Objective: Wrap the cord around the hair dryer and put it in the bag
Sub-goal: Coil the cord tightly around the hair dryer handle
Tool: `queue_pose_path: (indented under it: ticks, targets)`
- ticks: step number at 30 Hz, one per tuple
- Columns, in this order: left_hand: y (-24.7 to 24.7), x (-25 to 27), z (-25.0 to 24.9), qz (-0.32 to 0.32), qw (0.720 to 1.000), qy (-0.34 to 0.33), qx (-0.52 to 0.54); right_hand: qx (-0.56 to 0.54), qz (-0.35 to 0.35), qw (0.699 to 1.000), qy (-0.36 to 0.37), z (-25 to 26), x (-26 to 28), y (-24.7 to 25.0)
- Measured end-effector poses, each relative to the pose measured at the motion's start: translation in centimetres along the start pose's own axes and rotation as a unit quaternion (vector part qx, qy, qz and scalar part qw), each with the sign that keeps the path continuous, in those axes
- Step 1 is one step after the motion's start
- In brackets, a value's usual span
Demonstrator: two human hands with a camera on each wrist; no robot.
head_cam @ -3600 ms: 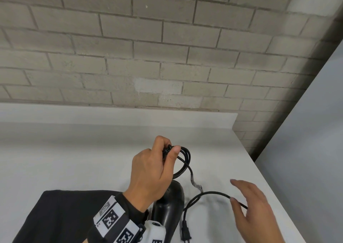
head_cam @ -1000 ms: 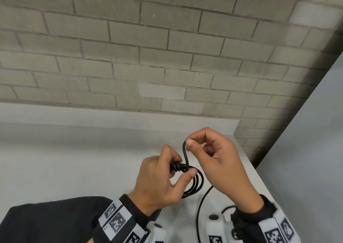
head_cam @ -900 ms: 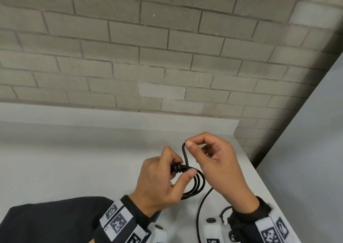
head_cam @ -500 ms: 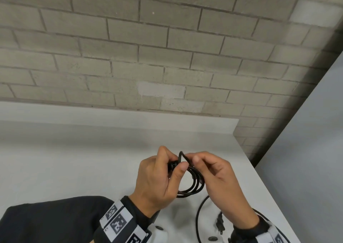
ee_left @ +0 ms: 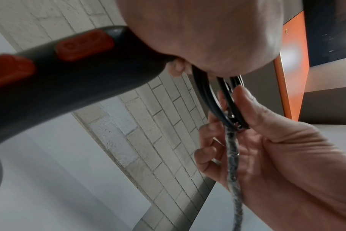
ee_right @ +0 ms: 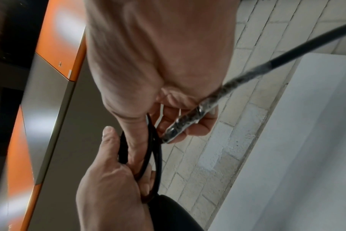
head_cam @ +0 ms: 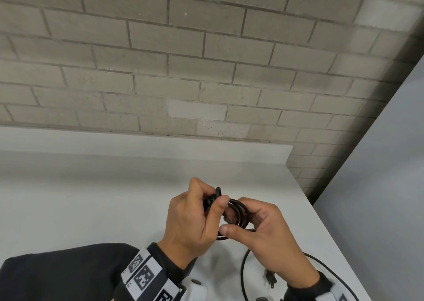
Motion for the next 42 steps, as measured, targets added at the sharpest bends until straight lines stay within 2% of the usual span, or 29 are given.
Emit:
queue_pose_path:
  ticks: [5,9,12,16,18,20,21,23,27,31,35,38,42]
  targets:
    - [-0.5,0.2,-0.3,0.019,1.0,-0.005,0.017,0.014,0.051,0.998,-0.016,0.5,0.0,0.1]
    - [-0.8,0.3,-0.7,0.009,0.999,-0.033,-0.01,0.02,0.065,0.998,-0.013,0.9,-0.1,0.2]
    - [-0.7,0.1,-0.7,-0.01,0.999,-0.031,-0.028,0.037,0.033,0.999,-0.013,0.8,0.1,0.1]
    - [-0.2,-0.2,-0.4,-0.035,0.998,-0.022,-0.055,0.073,-0.084,0.994,0.013,0.7,0.9,0.2]
    - [-0.1,-0.3,-0.3,-0.044,0.997,-0.016,-0.065,0.153,-0.141,0.974,0.094,1.3,1.5,0.3]
    - [0.0,-0.3,-0.2,-0.049,0.996,-0.012,-0.073,0.263,-0.151,0.931,0.202,2.0,2.2,-0.5]
    - [0.0,-0.3,-0.2,-0.051,0.996,-0.011,-0.074,0.312,-0.142,0.911,0.227,2.1,2.5,-1.0]
    - [0.2,-0.3,-0.2,-0.053,0.996,-0.011,-0.076,0.387,-0.133,0.884,0.225,2.1,2.7,-1.6]
    - [0.2,-0.2,-0.4,-0.059,0.995,-0.01,-0.076,0.488,-0.124,0.848,0.167,2.7,3.1,-2.4]
    - [-0.2,0.1,-0.6,-0.064,0.994,-0.026,-0.086,0.539,-0.147,0.82,0.127,3.9,3.4,-3.3]
    - [-0.4,0.3,-0.8,-0.071,0.993,-0.03,-0.092,0.507,-0.161,0.837,0.129,4.4,3.3,-3.8]
    - [-0.5,0.4,-0.8,-0.071,0.992,-0.031,-0.103,0.417,-0.153,0.885,0.139,3.4,3.2,-3.6]
    - [-0.5,0.2,-0.7,-0.069,0.992,-0.029,-0.101,0.25,-0.142,0.954,0.083,2.4,3.1,-2.7]
Point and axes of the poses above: each hand's wrist, its own x-axis away from the middle knuckle, its own y-axis out of the back of the hand, z = x × y, the point moved 7 cm from there along -x, towards the middle knuckle, and after that the axes turned 13 degrees about y, right-handed, at the moved point
